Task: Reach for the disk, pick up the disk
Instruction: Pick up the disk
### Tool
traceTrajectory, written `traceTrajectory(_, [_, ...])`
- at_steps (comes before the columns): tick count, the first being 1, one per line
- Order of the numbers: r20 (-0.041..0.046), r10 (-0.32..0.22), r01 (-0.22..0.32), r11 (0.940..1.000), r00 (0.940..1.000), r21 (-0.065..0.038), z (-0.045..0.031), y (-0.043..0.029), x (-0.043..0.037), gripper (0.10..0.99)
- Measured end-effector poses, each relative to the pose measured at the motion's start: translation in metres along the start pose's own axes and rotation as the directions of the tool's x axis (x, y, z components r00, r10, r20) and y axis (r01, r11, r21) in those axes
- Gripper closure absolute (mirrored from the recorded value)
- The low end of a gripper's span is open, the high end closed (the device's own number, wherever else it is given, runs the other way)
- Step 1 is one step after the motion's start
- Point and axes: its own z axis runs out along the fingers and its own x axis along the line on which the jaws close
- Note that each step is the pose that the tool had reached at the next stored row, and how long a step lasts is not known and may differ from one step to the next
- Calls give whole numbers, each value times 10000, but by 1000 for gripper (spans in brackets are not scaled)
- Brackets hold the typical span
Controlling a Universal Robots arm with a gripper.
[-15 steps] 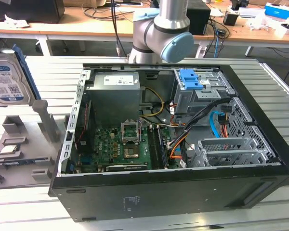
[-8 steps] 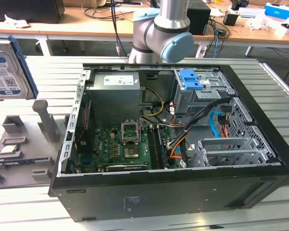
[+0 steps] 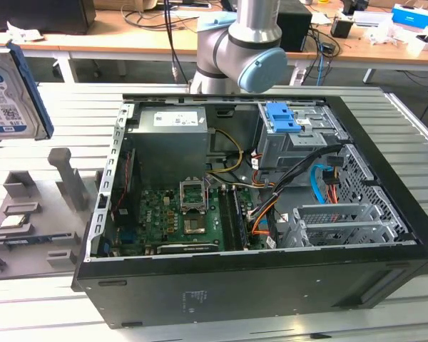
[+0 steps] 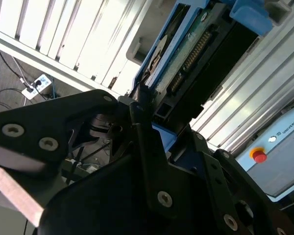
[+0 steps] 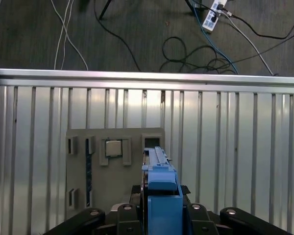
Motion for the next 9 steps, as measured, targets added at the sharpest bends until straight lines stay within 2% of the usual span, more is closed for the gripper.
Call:
traceTrajectory(6, [0, 0, 0, 10000, 10000, 1, -180, 4, 3, 722])
traceTrajectory(9, [0, 0, 0, 10000, 10000, 1, -311, 7, 6, 722])
